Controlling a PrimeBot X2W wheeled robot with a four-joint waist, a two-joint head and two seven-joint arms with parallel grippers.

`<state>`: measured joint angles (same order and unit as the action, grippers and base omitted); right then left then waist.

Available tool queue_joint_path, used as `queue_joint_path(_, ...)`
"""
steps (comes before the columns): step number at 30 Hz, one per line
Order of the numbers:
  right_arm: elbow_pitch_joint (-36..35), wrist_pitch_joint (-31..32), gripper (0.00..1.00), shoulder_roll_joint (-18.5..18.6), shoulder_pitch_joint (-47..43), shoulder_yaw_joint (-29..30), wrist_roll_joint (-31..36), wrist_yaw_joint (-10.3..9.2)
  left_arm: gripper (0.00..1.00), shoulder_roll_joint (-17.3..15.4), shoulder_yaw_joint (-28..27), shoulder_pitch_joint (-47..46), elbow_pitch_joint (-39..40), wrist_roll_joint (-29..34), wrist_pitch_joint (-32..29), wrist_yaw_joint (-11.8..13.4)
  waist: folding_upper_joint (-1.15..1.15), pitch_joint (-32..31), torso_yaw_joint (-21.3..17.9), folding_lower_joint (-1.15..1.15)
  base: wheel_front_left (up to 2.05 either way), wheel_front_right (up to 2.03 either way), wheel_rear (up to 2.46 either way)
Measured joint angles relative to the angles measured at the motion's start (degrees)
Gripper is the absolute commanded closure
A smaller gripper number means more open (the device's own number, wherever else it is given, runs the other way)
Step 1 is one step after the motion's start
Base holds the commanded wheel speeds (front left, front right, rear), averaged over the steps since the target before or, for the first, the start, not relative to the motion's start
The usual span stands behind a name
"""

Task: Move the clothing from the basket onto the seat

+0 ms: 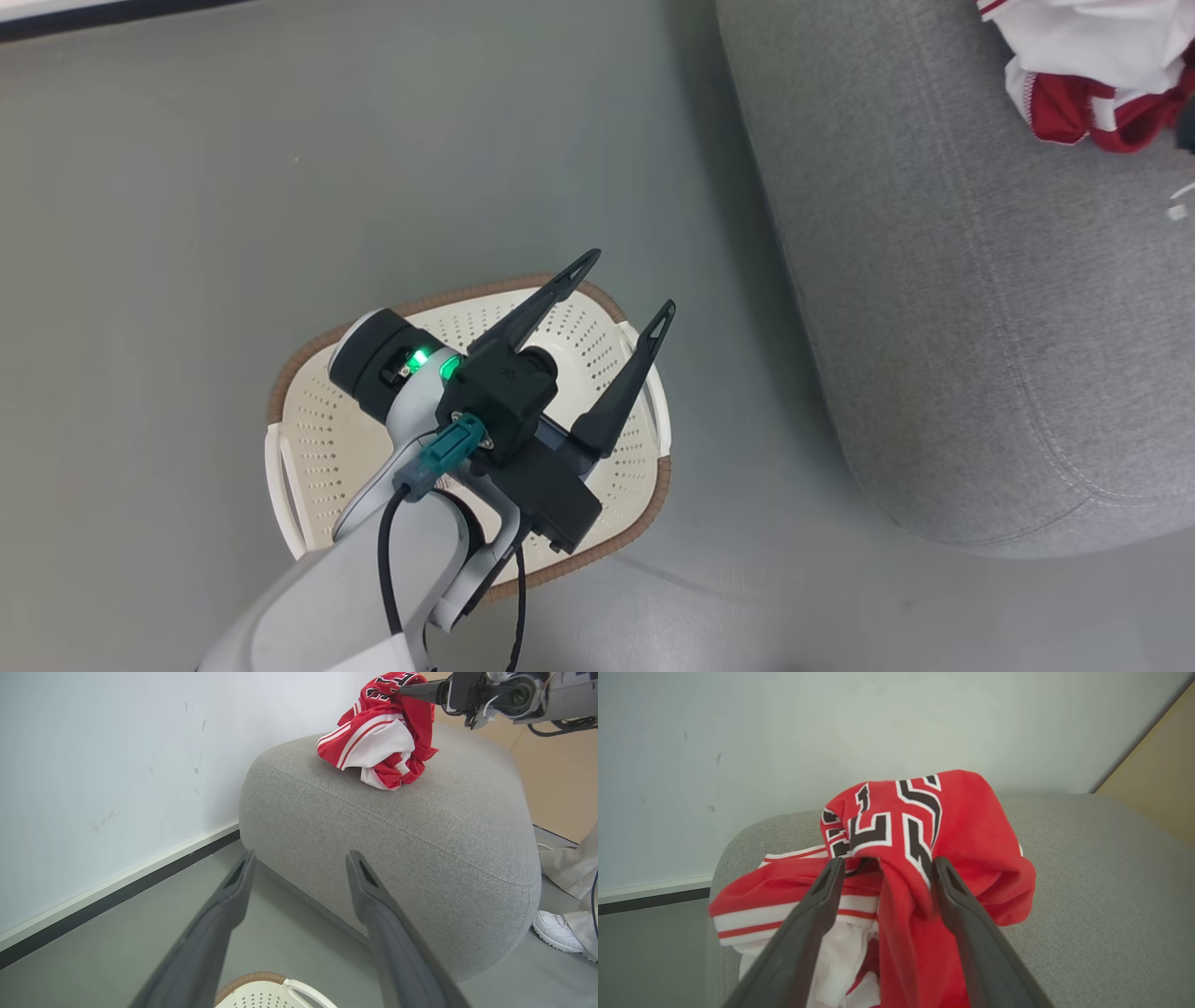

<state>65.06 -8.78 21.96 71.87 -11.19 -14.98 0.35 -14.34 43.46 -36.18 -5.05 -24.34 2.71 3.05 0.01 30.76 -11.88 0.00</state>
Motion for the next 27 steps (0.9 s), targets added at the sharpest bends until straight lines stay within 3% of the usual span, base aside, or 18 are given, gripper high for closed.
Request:
queue_joint_path(16,0.9,-4.5,0.00,-4.9,-4.9,-3.2,1.3,2.74,0.00,3.2,0.1,2.7,-5.4,-3.2,3.7,-0.6,-0.01,-7.9,-2.7,0.00,0.00,0.00,0.00)
queue_joint_path(27,-0.3,-5.4,0.00,-8.7,-10.2,-3.7,1.0,4.28,0.00,4.5,-1.9,7.5,-9.2,-6.2,7.7,-0.5,-0.02,-16.2,-2.0,-0.01,0.00,0.00,0.00)
